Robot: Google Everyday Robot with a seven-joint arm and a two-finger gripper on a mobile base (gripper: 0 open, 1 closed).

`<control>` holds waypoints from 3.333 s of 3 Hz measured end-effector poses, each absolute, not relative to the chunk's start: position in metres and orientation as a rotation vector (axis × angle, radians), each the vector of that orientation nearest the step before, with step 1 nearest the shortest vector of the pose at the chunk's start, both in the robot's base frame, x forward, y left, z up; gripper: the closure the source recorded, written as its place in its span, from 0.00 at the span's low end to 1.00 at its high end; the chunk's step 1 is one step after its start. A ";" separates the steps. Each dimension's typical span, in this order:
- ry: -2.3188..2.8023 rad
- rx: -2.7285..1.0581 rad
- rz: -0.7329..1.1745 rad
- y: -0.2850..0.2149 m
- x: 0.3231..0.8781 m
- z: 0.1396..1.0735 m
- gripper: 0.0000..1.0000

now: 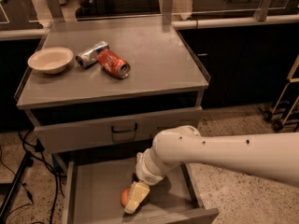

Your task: Pick orange from middle drawer and place on counter

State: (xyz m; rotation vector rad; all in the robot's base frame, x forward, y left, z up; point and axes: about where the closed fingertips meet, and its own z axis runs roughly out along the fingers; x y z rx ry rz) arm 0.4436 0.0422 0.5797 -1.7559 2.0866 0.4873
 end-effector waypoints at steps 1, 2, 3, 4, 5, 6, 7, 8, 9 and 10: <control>2.126 -1.735 0.462 0.048 0.440 0.568 0.00; 2.160 -1.722 0.442 0.057 0.448 0.544 0.00; 2.198 -1.715 0.398 0.059 0.455 0.522 0.00; 2.205 -1.709 0.399 0.060 0.456 0.522 0.00; 2.214 -1.705 0.429 0.059 0.453 0.510 0.00; 2.239 -1.656 0.443 0.053 0.463 0.481 0.00; 2.233 -1.615 0.461 0.048 0.479 0.453 0.00; 2.233 -1.616 0.462 0.048 0.478 0.452 0.00; 2.215 -1.651 0.453 0.051 0.475 0.450 0.00; 2.201 -1.683 0.448 0.060 0.479 0.434 0.00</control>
Offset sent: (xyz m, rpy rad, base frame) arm 0.0145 0.0255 -0.0688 -0.0666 0.0249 -0.0804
